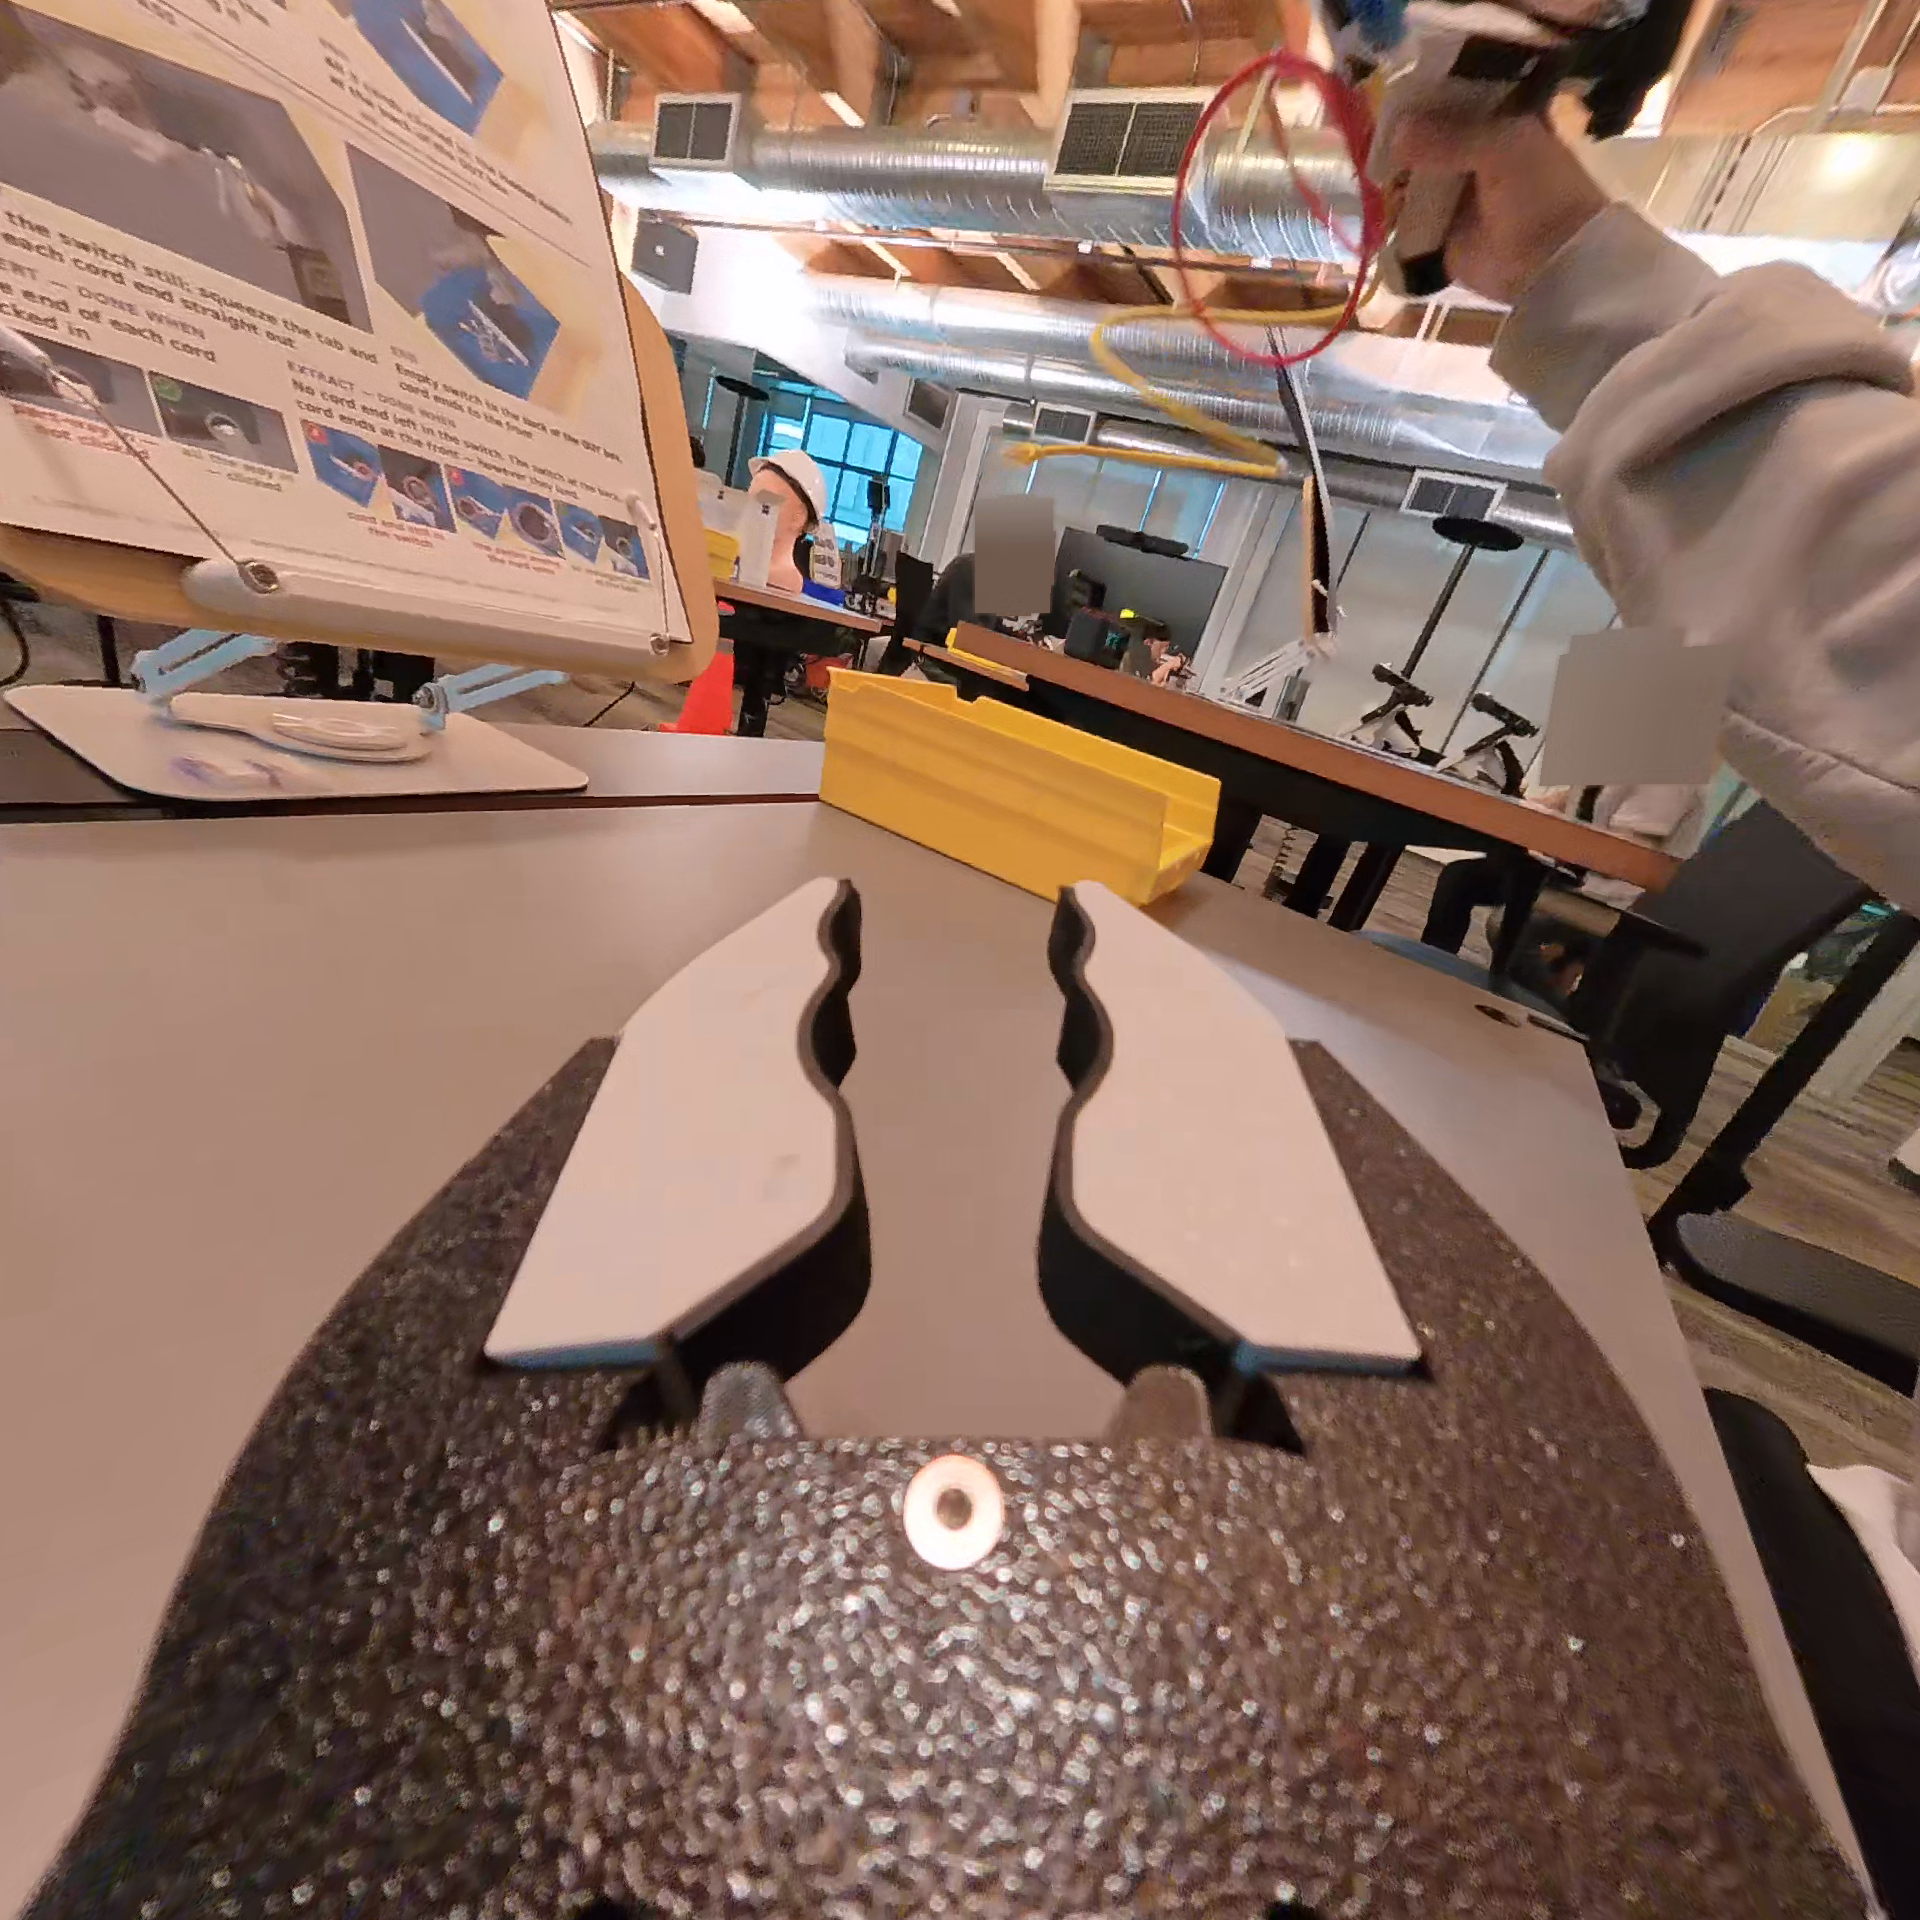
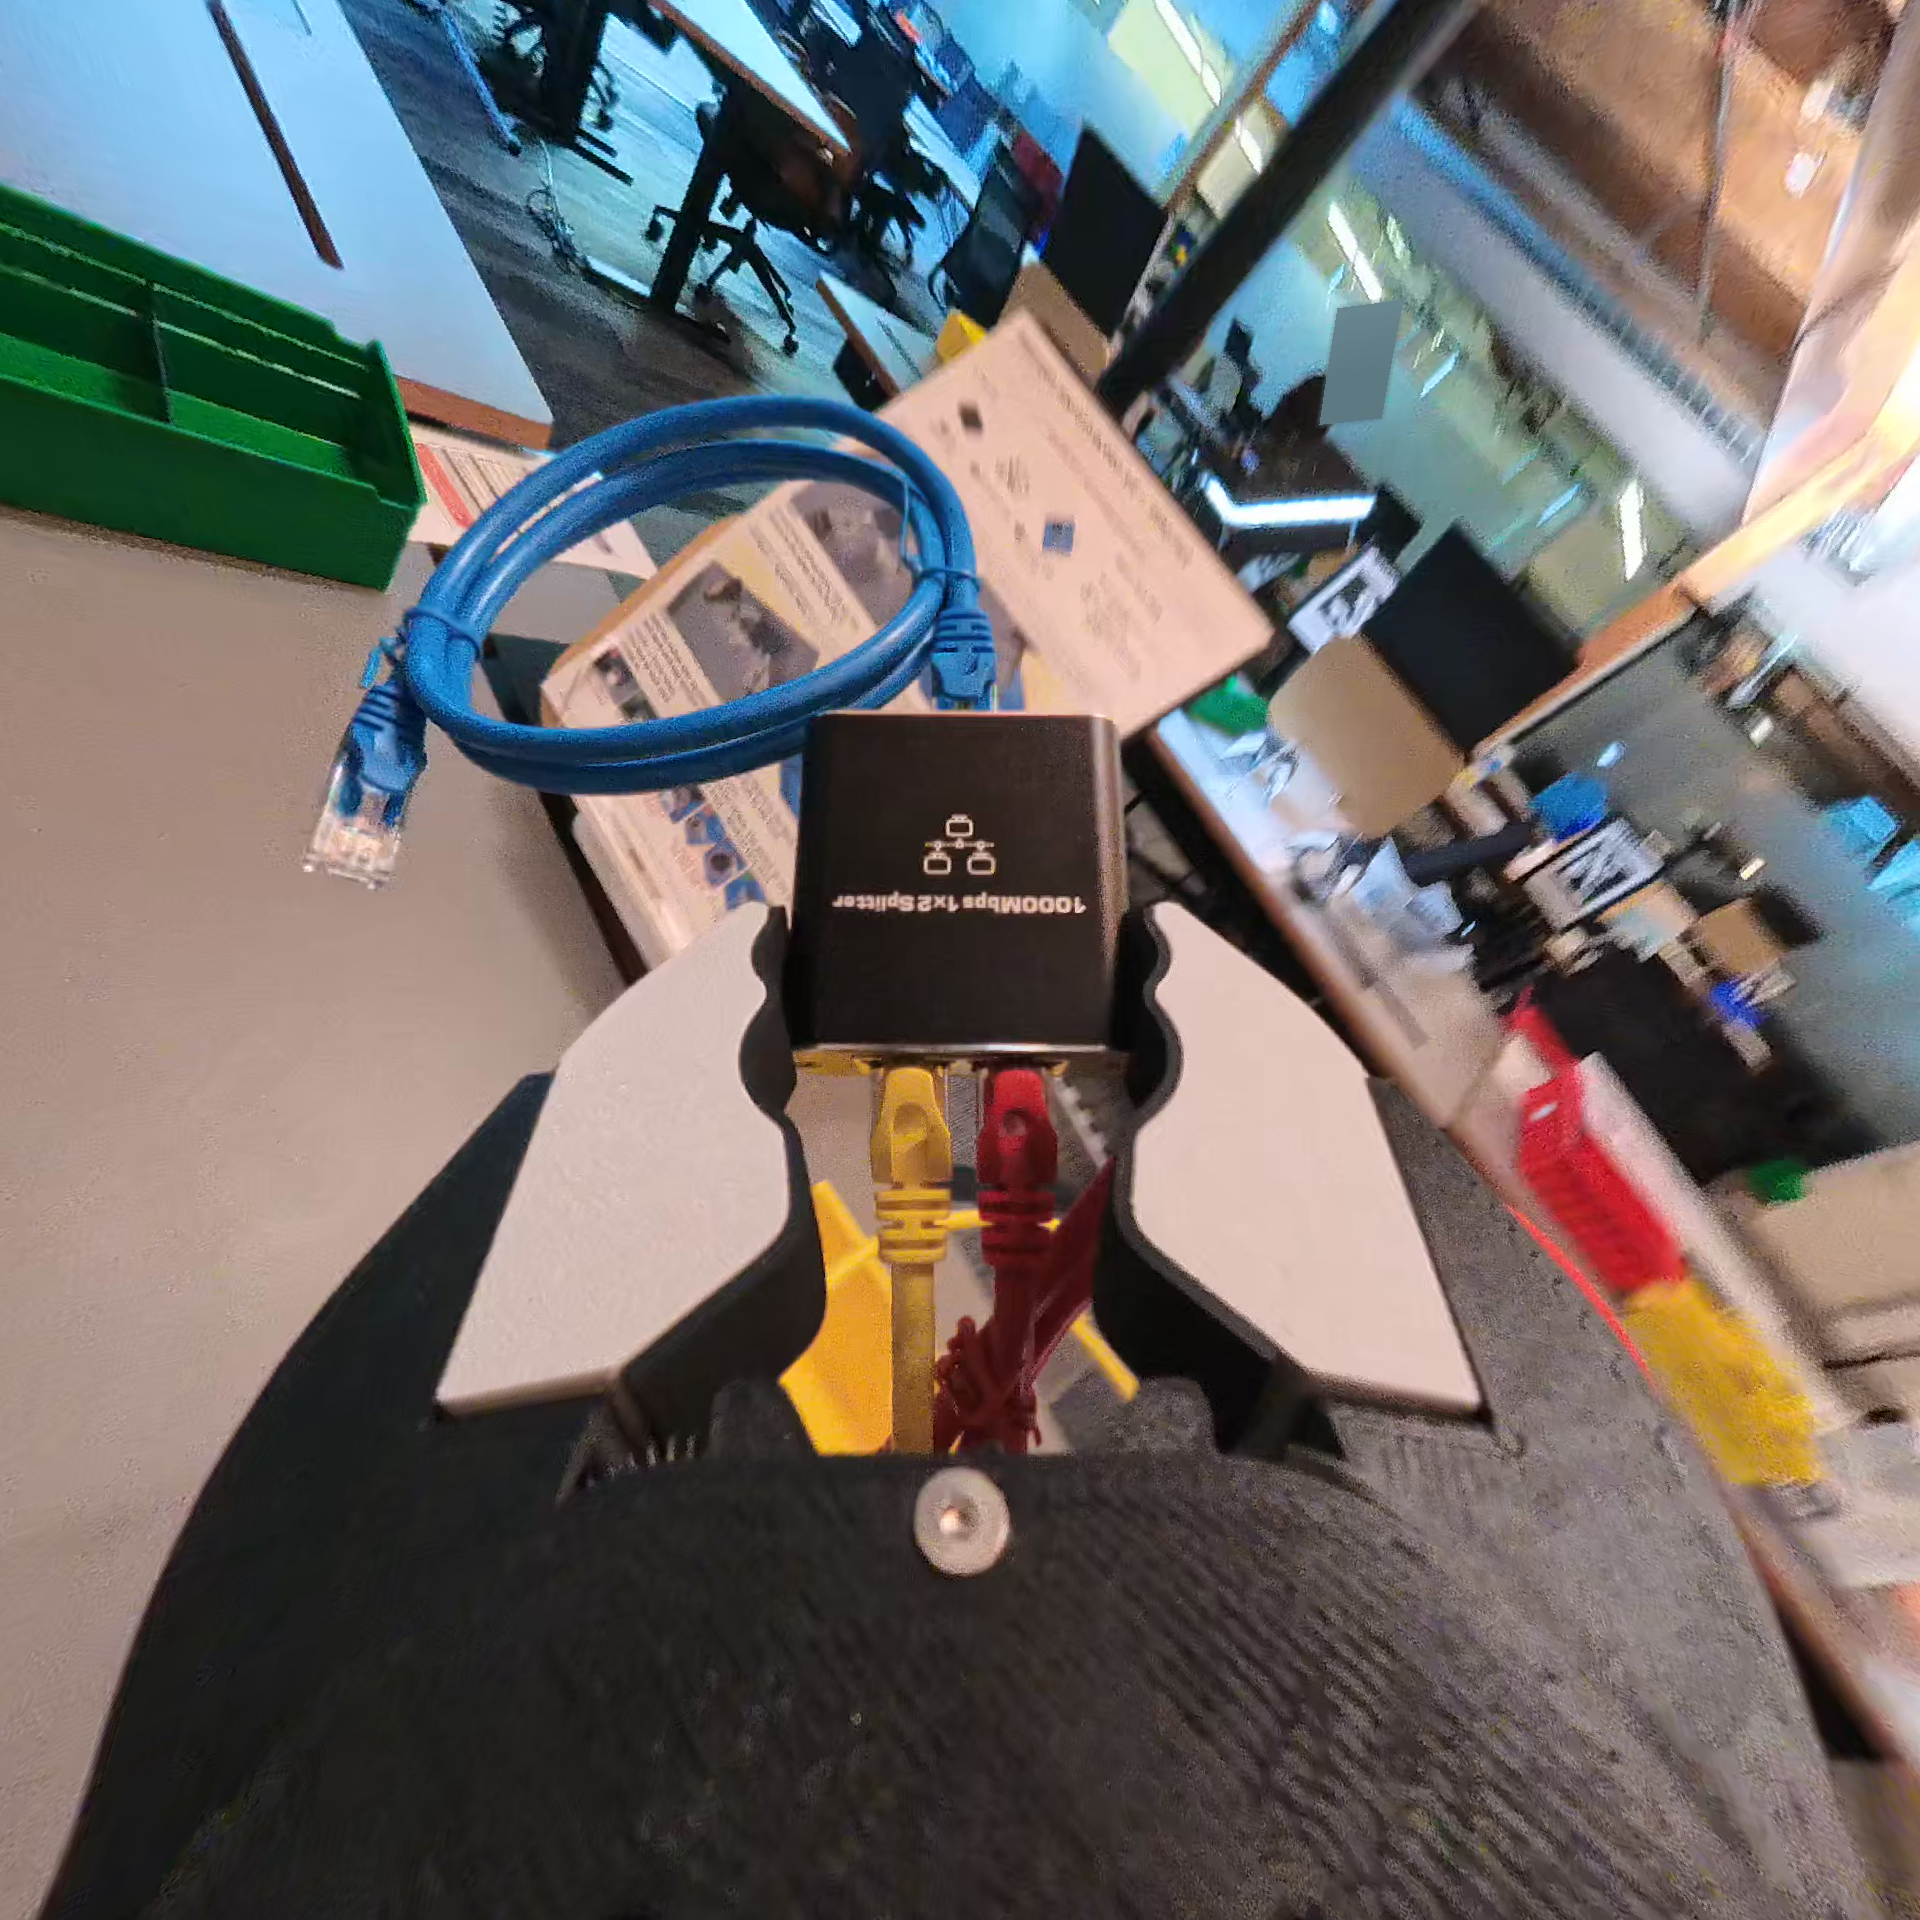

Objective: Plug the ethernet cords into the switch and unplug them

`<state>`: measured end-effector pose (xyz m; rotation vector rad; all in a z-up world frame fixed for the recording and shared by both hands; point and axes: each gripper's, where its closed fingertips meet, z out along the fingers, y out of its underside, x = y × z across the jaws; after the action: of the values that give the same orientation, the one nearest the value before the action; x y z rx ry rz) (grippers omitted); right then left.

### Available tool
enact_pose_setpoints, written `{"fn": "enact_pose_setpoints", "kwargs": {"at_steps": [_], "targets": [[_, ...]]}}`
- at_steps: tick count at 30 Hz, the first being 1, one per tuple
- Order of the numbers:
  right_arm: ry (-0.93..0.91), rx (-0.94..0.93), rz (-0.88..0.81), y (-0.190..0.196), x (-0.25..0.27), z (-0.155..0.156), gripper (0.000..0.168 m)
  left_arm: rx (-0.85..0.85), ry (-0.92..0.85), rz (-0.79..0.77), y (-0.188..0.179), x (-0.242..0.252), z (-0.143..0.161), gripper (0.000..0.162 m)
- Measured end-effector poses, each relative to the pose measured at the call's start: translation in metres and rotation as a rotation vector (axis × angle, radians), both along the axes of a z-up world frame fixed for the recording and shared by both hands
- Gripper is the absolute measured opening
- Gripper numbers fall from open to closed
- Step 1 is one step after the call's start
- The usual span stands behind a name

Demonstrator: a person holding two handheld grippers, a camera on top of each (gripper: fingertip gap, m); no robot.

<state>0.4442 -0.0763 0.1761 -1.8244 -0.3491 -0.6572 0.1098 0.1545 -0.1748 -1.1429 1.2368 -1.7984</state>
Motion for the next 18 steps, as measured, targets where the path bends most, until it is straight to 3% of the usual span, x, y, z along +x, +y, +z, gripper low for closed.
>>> {"fn": "enact_pose_setpoints", "kwargs": {"at_steps": [5, 11, 18], "targets": [[0.325, 0.056, -0.028, -0.003, 0.034, -0.088, 0.064, 0.066, 0.016, -0.028, -0.011, 0.002, -0.003, 0.032], [0.477, 0.088, -0.168, -0.013, 0.073, -0.180, 0.063, 0.067, -0.016, -0.022, -0.010, -0.002, 0.000, 0.027], [0.576, -0.013, -0.605, -0.055, 0.120, -0.279, 0.063, 0.114, 0.012, -0.033, -0.017, 0.001, -0.004, 0.027]]}}
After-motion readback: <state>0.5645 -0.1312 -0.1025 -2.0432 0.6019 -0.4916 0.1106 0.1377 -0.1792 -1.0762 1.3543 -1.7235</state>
